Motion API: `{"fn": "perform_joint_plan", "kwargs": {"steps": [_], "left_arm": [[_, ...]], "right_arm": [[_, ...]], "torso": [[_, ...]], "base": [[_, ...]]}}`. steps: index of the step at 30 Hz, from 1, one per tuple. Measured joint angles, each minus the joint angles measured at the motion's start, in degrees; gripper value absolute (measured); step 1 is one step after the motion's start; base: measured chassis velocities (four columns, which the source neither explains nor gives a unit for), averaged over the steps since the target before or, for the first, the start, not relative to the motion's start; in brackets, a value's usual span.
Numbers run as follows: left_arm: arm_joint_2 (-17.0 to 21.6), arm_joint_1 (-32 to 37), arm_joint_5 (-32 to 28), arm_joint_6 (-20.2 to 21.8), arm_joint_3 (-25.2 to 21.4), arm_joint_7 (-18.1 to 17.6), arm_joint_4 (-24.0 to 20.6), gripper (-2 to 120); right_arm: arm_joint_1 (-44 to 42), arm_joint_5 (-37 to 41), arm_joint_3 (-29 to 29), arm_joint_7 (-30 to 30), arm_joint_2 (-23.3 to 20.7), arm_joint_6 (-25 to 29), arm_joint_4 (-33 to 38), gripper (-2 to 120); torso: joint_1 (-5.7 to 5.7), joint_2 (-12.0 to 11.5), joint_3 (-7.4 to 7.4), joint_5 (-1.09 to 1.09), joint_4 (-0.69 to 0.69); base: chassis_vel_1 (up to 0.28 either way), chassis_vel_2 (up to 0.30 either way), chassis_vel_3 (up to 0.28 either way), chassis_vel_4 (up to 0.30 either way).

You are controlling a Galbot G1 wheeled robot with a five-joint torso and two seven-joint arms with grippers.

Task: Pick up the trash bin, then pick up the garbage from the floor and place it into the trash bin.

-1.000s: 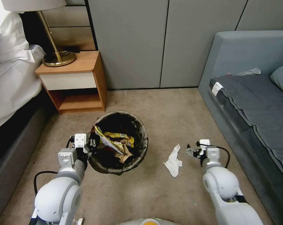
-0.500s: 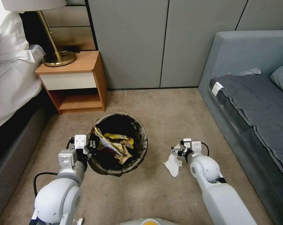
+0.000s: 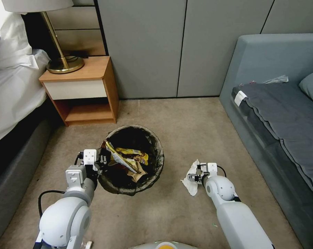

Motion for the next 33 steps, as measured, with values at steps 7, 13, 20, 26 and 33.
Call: {"fn": "perform_joint_plan", "kwargs": {"steps": [7,13,20,26,33], "left_arm": [[-0.41,-0.2,0.3,-0.23,0.56,0.0,0.39,0],[-0.42,-0.32,0.31,-0.26,0.56,-0.01,0.49,0],[-0.5,-0.44,0.3,-0.3,0.69,0.01,0.69,0],[-0.55,-0.59,0.3,-0.38,0.76,0.04,0.92,0],[-0.55,-0.68,0.28,-0.4,0.77,0.07,1.1,0]], "right_arm": [[-1.12,-2.69,0.09,-0.19,1.07,0.07,-1.05,100],[-1.35,-3.1,-0.41,-0.7,1.52,0.12,-0.98,89],[-0.84,-3.86,-1.29,-2.02,1.68,0.13,-1.74,64],[1.05,-4.76,-2.81,-4.06,1.17,0.17,-4.62,38],[2.26,-5.4,-3.23,-5.7,0.81,0.7,-7.35,14]], "torso": [[0.0,0.0,0.0,0.0,0.0],[0.0,0.0,0.0,0.0,0.0],[0.0,0.0,0.0,0.0,0.0],[0.01,0.0,0.0,0.0,0.0],[0.0,0.0,0.0,0.0,0.0]], "base": [[0.0,0.0,0.0,0.0],[0.0,0.0,0.0,0.0],[0.0,0.0,0.0,0.0],[0.0,0.0,0.0,0.0],[0.0,0.0,0.0,0.0]]}}
